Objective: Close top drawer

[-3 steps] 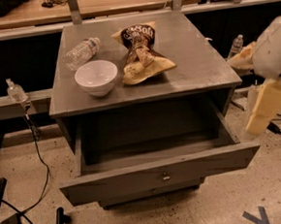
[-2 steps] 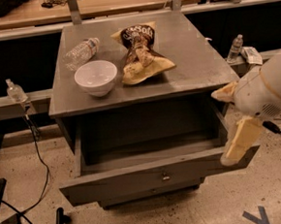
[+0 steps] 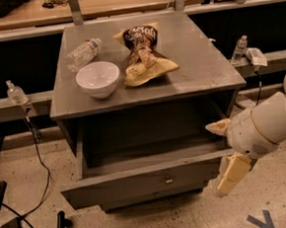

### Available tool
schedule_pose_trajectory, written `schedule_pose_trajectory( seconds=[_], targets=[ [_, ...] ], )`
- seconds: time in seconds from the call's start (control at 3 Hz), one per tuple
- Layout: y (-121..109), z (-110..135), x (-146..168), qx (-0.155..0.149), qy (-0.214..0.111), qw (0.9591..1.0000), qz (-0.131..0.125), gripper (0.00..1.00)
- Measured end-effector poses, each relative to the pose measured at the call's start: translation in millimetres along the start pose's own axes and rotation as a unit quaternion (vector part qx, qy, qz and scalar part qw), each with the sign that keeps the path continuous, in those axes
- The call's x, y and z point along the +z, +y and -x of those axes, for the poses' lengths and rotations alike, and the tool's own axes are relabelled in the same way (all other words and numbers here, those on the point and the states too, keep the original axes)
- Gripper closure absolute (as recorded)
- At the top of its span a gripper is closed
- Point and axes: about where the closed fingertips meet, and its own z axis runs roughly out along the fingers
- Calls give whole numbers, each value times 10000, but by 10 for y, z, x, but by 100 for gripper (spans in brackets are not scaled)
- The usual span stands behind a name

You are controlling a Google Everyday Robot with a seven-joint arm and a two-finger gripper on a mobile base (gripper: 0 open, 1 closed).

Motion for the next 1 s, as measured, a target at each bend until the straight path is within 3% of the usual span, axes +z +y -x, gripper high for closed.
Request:
schedule_pose_trajectory(
  seconds=[0.33,1.0],
  targets=[
    [120,-102,190,-61,-296,9975,640,0],
    [393,-194,518,-487,-650,9877,1338,42]
  ],
)
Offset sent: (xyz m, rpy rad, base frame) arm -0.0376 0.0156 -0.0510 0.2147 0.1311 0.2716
